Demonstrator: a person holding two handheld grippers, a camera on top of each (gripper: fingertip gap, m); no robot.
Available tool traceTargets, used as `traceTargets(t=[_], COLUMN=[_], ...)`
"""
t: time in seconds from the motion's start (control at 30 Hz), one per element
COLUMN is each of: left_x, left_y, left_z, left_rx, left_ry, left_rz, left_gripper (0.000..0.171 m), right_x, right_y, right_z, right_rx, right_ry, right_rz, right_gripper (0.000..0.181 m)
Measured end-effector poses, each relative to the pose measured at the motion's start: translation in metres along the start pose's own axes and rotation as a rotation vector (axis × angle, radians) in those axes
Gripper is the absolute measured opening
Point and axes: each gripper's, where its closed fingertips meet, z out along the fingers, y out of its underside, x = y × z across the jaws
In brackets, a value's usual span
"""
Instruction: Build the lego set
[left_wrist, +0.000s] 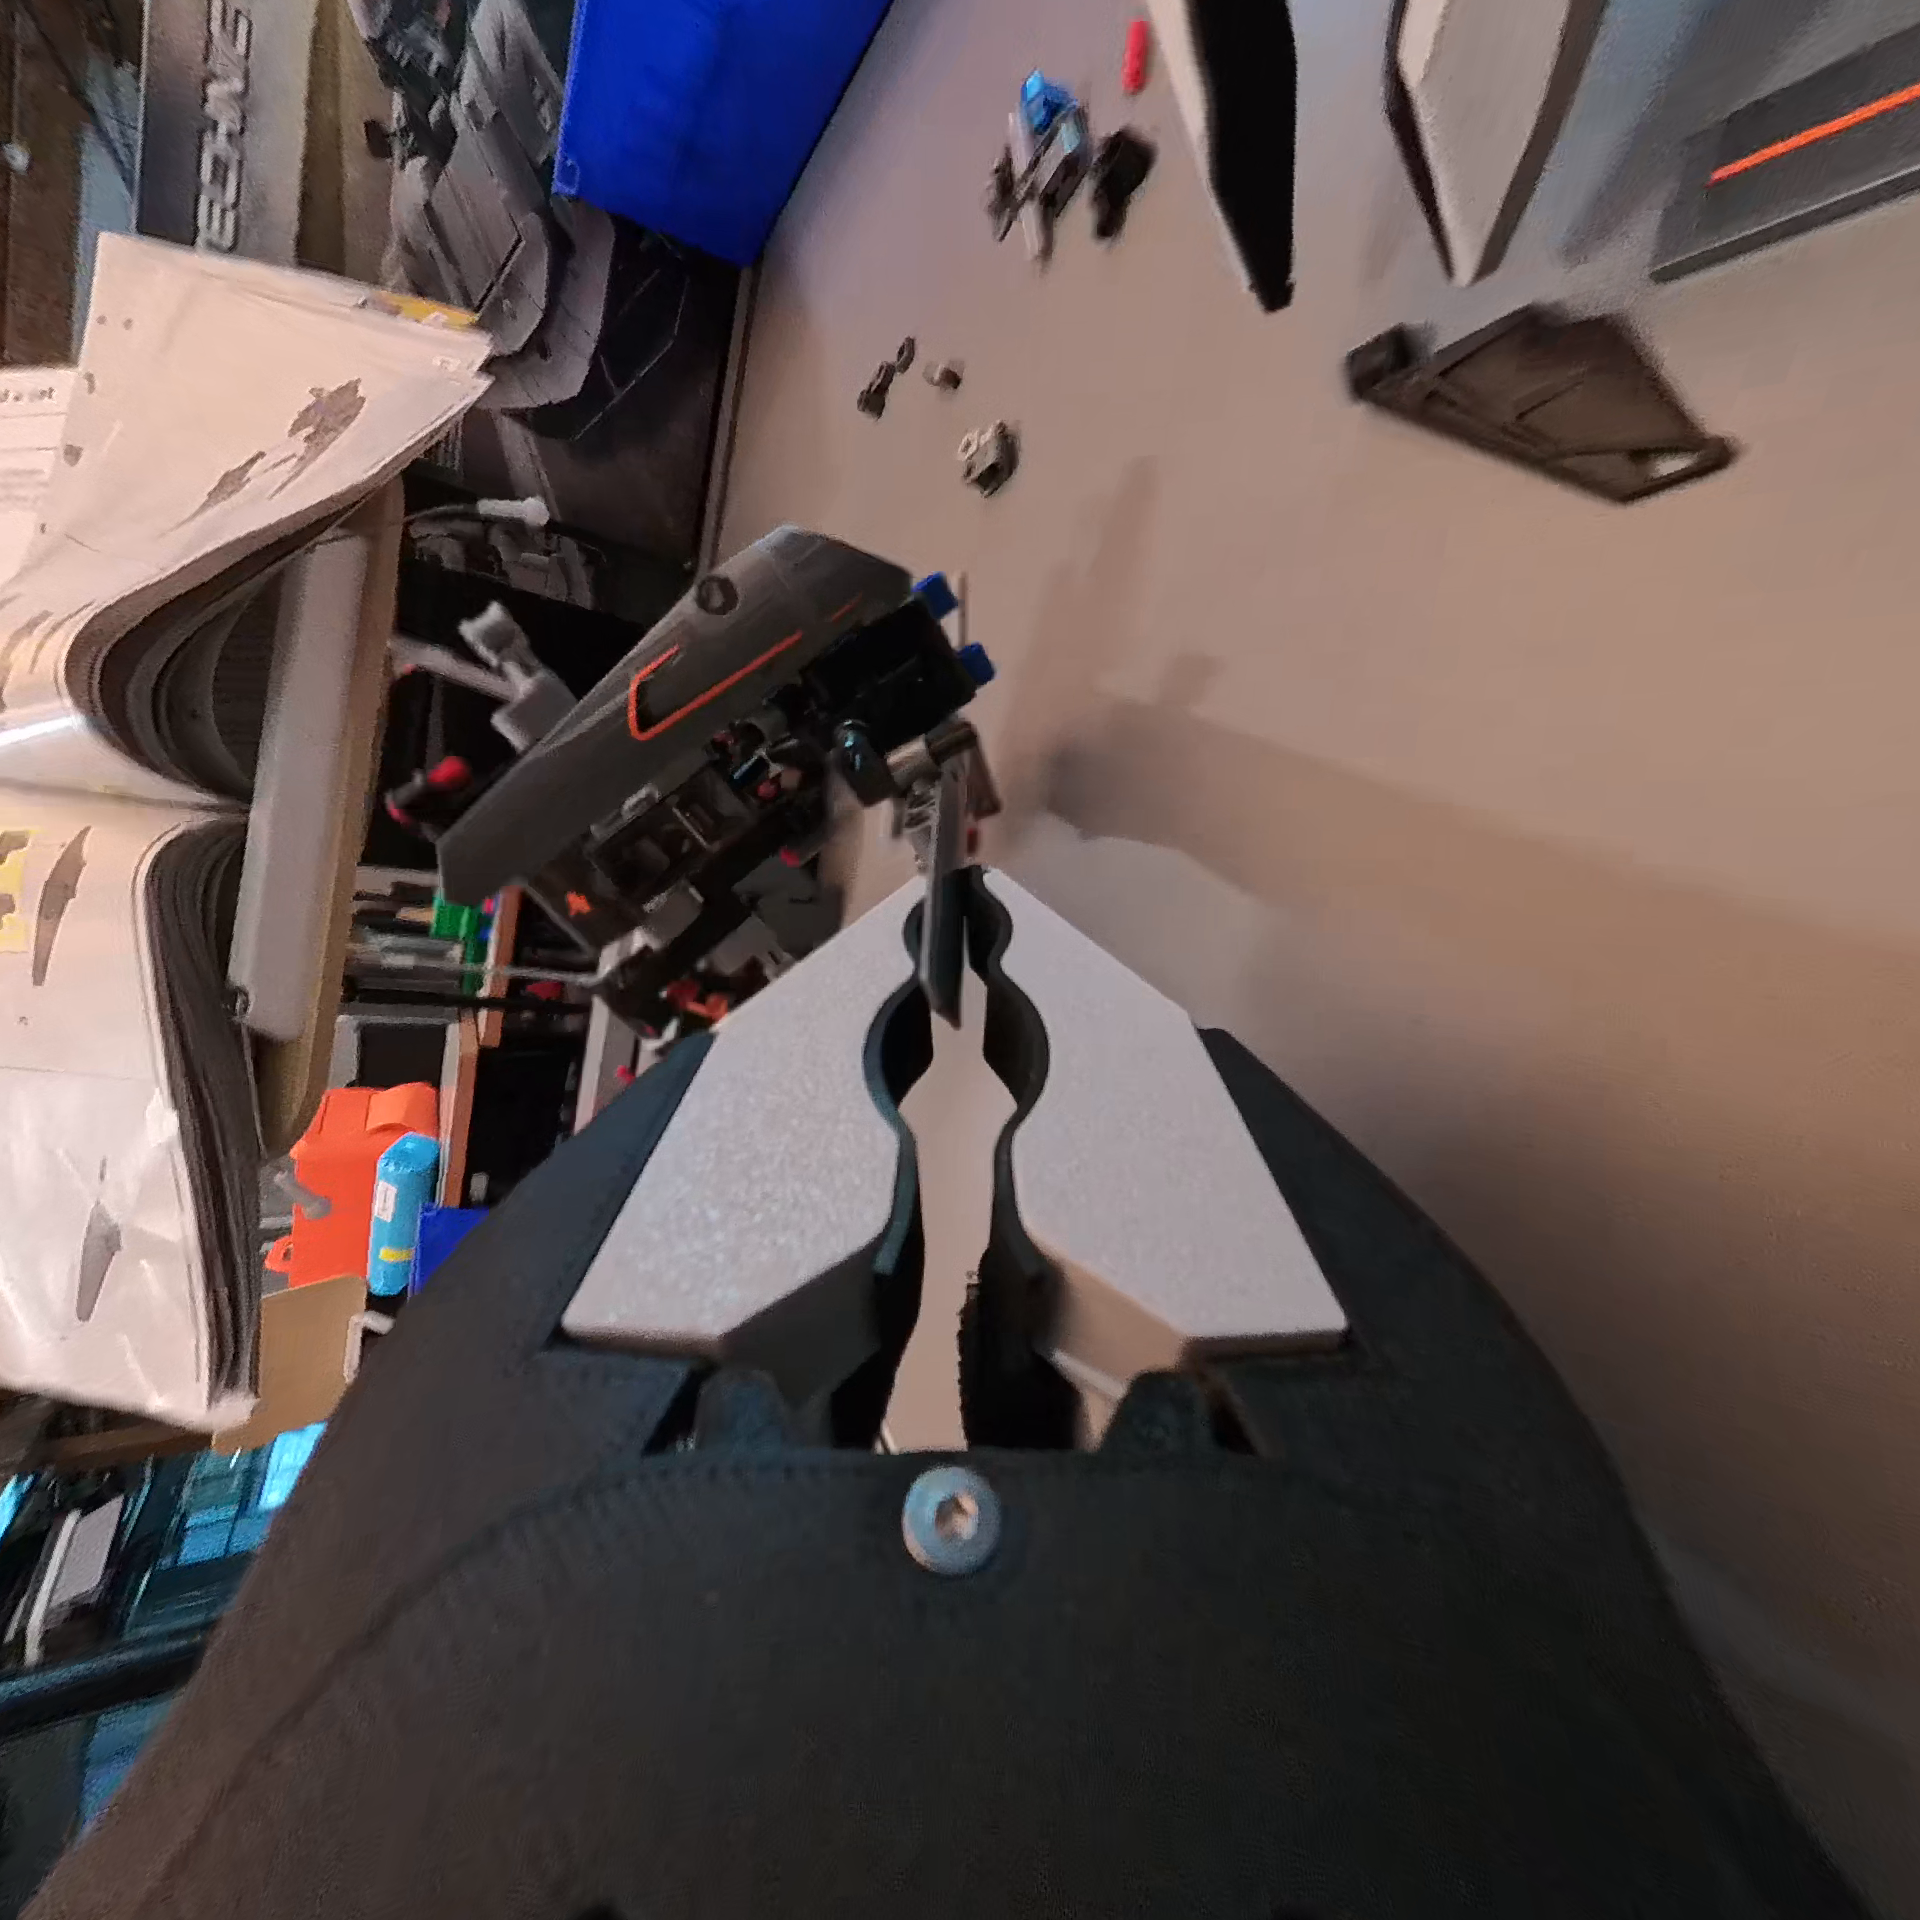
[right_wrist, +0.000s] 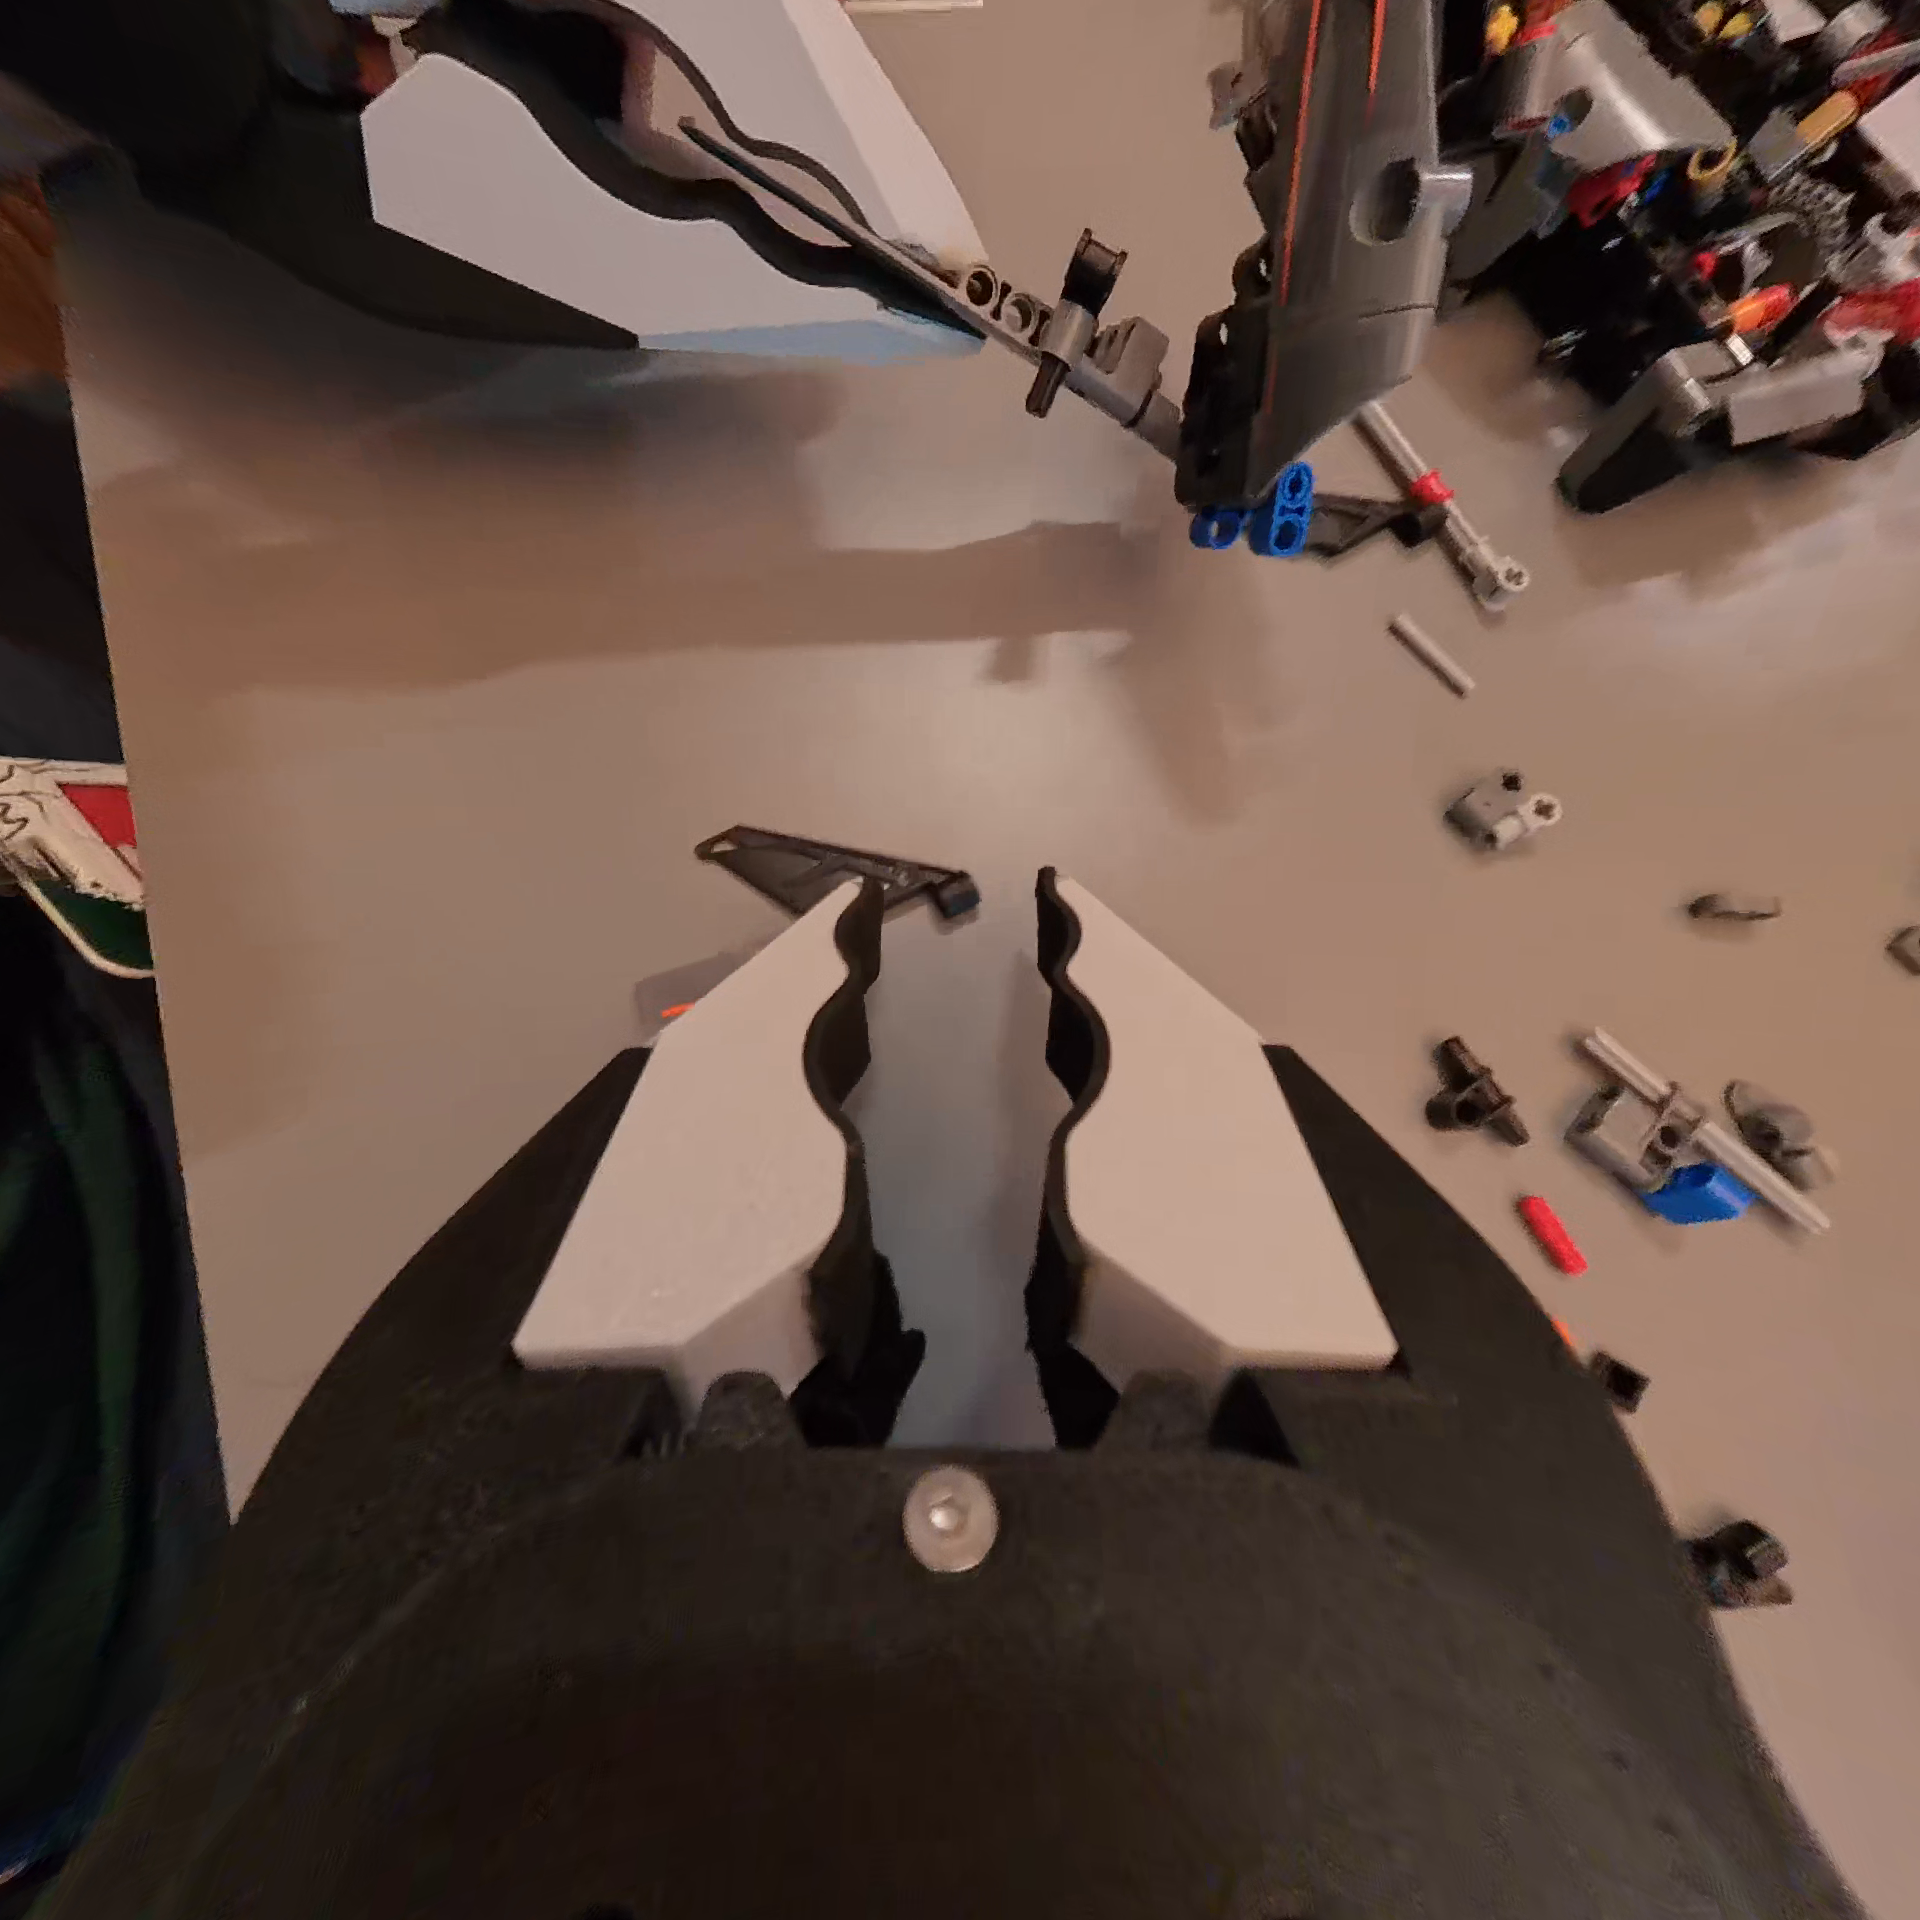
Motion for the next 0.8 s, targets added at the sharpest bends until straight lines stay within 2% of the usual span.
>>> traceTargets(t=[0.23,0.47,0.53,0.67,0.8], left_x=[-0.024,-0.031,-0.03,-0.029,-0.023], left_y=[0.03,0.045,0.047,0.046,0.044], left_z=[-0.012,-0.016,-0.016,-0.021,-0.023], left_rx=[-0.071,-0.111,-0.111,-0.103,-0.095], left_ry=[-0.073,-0.098,-0.097,-0.095,-0.081], left_rz=[-0.068,-0.093,-0.096,-0.094,-0.08], left_gripper=[0.0,0.0,0.0,0.0,0.0], right_x=[0.032,0.064,0.069,0.041,0.011], right_y=[-0.028,-0.052,-0.049,-0.033,-0.003], right_z=[0.005,0.047,0.052,0.035,0.013], right_rx=[0.056,0.009,-0.035,-0.09,-0.139], right_ry=[-0.001,0.021,0.017,-0.135,-0.244], right_rz=[-0.008,0.031,0.016,-0.069,-0.159], right_gripper=[0.027,0.035,0.035,0.026,0.029])
